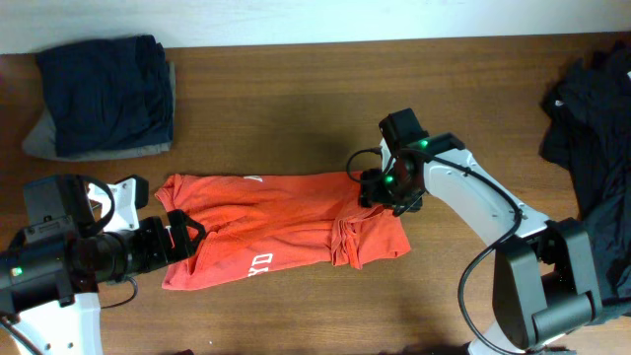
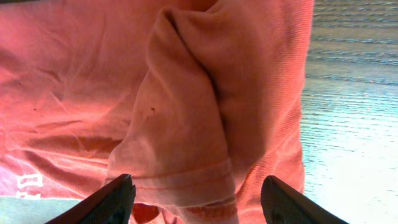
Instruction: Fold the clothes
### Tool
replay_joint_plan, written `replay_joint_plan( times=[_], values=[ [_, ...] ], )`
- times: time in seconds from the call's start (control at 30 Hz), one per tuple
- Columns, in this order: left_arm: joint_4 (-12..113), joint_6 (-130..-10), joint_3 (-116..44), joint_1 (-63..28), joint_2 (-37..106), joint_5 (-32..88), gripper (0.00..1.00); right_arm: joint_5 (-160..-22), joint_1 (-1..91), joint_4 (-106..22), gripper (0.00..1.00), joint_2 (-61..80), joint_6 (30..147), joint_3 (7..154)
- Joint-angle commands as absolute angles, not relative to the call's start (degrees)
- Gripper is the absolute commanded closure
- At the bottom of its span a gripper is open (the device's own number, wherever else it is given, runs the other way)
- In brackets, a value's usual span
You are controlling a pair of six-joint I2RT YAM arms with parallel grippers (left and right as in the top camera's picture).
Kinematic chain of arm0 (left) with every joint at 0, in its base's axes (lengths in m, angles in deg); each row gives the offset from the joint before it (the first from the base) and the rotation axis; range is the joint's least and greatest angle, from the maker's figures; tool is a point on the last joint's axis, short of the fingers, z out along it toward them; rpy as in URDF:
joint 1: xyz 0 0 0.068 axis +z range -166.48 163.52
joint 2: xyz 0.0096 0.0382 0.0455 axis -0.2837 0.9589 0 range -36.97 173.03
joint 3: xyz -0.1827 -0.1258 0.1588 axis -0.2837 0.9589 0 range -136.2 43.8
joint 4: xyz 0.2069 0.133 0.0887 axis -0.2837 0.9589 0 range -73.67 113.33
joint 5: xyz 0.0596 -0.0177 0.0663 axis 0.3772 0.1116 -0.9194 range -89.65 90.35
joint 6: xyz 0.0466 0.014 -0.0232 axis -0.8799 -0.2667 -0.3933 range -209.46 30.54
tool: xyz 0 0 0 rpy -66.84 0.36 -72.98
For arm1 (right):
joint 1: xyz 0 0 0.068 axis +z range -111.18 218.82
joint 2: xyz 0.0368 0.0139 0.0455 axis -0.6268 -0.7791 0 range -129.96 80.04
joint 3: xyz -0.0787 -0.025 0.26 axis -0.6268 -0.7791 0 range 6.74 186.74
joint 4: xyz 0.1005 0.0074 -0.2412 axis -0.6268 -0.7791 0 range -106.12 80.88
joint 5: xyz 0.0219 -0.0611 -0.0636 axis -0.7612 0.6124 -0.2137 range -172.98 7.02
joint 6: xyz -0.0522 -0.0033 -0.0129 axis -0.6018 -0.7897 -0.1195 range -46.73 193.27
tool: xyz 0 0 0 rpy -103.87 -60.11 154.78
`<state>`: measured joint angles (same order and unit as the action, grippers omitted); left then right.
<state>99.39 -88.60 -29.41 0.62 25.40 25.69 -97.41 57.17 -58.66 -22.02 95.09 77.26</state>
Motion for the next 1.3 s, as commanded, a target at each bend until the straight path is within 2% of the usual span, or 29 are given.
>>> replay_joint_plan(
  times=[0.0, 0.3, 0.43, 0.53, 0.77, 0.87, 1.27],
  values=[
    [99.0, -88.9, -29.1, 0.4, 25.3, 26.5, 0.01, -97.4, 58.8, -58.7, 0.30, -21.7, 94.7, 78.6],
    [99.3, -88.9, -29.1, 0.4, 25.3, 26.5, 0.01, -97.3, 60.6, -57.5, 0.30, -24.8, 94.8, 78.5],
    [99.5, -88.9, -29.1, 0.4, 25.3, 26.5, 0.01, -97.3, 60.6, -57.5, 0.34, -25.6, 94.8, 78.5],
    [99.4, -88.9, -29.1, 0.4, 25.3, 26.5, 0.01, -97.6, 60.6, -57.1, 0.46, -25.5, 94.8, 78.6],
    [99.4, -88.9, -29.1, 0.4, 25.3, 26.5, 0.01, -99.8, 60.6, -56.4, 0.88, -25.5, 95.1, 79.6],
    [99.5, -88.9, -29.1, 0.4, 25.3, 26.4, 0.01, -102.9, 60.6, -54.6, 0.96, -25.5, 95.2, 80.2],
    [99.4, -88.9, -29.1, 0.4, 25.3, 25.8, 0.01, -105.4, 60.6, -45.5, 0.96, -25.6, 101.3, 80.1]
  ],
)
